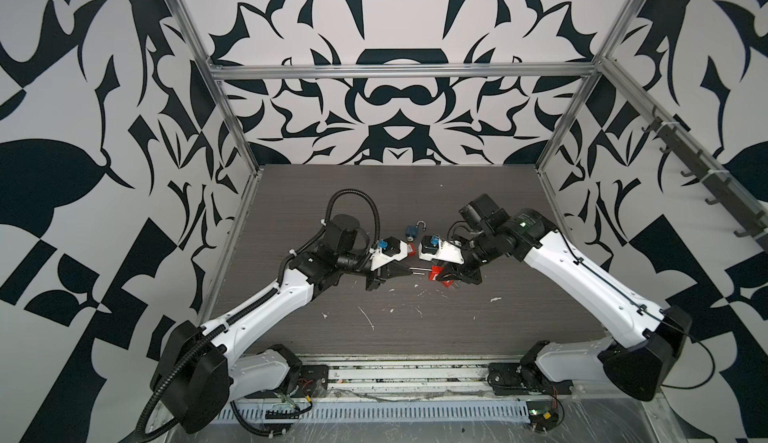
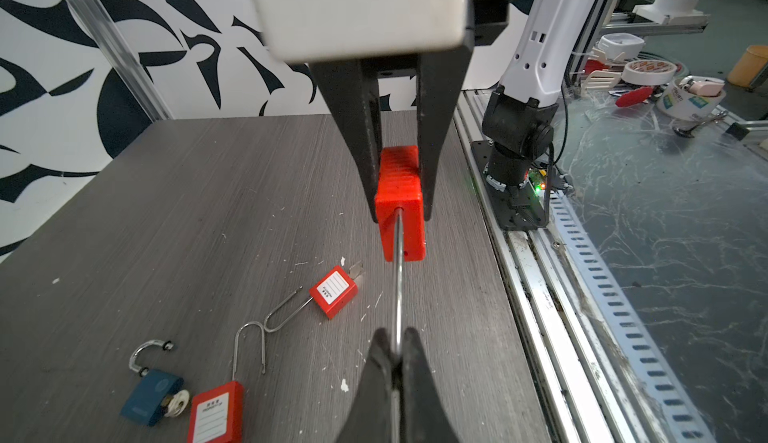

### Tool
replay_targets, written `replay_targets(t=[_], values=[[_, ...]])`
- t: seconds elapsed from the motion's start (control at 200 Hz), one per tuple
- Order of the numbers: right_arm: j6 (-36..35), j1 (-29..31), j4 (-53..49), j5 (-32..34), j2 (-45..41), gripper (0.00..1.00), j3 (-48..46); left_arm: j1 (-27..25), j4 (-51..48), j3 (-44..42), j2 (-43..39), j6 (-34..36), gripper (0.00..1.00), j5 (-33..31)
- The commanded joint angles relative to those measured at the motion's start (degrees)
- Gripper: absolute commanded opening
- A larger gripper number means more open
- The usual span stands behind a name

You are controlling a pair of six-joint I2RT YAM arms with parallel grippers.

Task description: Lock with the key

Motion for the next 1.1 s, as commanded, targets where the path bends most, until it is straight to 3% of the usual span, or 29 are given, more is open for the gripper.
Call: replay_targets(t=[0.0, 0.37, 0.53, 0.925, 1.1], values=[[-1.1, 0.4, 4.1, 1.0, -1.0, 0.03, 1.7, -0.3, -0.5, 0.0, 0.3, 0.2, 0.0, 2.5], [-3.8, 1.3, 17.4, -1.8, -3.8, 0.0, -3.4, -0.7, 2.0, -0.6, 1.2, -3.6, 0.0, 4.2], [-4.9, 2.4, 18.7, -3.2, -2.5, 0.0, -2.7, -1.2, 6.0, -2.2, 1.4, -6.2, 0.0, 3.2], [1.0, 3.0, 29.4, -9.7, 0.0, 0.0, -3.9, -3.3, 10.8, -4.6, 3.0, -8.3, 0.0, -3.1], [0.7, 3.1, 26.4, -8.8, 1.4, 0.03, -1.5, -3.3, 13.3, -5.5, 2.2, -9.7, 0.0, -3.1]])
